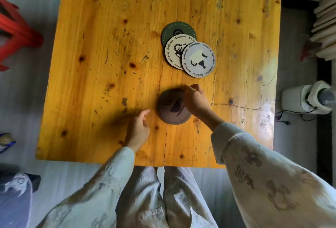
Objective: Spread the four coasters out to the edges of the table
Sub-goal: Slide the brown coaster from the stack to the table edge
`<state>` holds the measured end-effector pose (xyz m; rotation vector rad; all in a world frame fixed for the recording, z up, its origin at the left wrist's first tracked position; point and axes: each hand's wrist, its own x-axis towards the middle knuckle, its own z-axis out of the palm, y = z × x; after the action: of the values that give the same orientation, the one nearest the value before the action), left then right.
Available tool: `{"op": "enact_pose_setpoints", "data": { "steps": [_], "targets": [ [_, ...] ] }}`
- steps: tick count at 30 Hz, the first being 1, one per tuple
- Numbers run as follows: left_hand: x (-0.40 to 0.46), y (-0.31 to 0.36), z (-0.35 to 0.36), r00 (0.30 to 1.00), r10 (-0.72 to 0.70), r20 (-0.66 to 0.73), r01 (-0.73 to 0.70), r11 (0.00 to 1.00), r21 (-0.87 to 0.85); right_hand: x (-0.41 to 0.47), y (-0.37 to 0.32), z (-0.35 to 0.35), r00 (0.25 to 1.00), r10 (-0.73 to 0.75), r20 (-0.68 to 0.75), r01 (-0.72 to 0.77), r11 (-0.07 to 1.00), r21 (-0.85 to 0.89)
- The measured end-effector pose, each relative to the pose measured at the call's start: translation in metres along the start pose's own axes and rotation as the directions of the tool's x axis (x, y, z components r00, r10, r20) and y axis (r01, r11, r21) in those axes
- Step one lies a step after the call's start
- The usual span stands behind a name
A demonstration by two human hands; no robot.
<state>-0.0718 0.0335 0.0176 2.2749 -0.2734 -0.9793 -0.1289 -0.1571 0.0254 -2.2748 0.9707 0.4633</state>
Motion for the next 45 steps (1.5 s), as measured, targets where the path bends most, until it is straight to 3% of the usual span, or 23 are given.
{"op": "enact_pose_setpoints", "data": {
  "steps": [3, 9, 18, 31, 45],
  "targets": [
    [-0.003, 0.003, 0.006, 0.974, -0.193, 0.122, 0.215, 0.955, -0.205, -0.003, -0.003, 0.011, 1.0, 0.008, 0.025, -0.006, 0.996, -0.092],
    [0.003, 0.017, 0.012, 0.928, -0.286, 0.237, 0.35, 0.888, -0.298, -0.021, -0.006, 0.02, 0.987, 0.156, 0.037, -0.16, 0.98, 0.117],
    [0.004, 0.014, -0.004, 0.919, -0.201, 0.339, 0.268, 0.949, -0.164, -0.051, -0.001, 0.024, 0.955, 0.277, 0.109, -0.297, 0.902, 0.312],
    [-0.023, -0.009, -0.005, 0.895, -0.236, 0.379, 0.272, 0.961, -0.043, -0.095, 0.008, 0.045, 0.906, 0.324, 0.274, -0.42, 0.778, 0.468],
    [-0.045, -0.026, -0.008, 0.883, -0.251, 0.397, 0.274, 0.962, 0.0, -0.119, 0.007, 0.063, 0.883, 0.351, 0.312, -0.467, 0.723, 0.509]
  ]
}}
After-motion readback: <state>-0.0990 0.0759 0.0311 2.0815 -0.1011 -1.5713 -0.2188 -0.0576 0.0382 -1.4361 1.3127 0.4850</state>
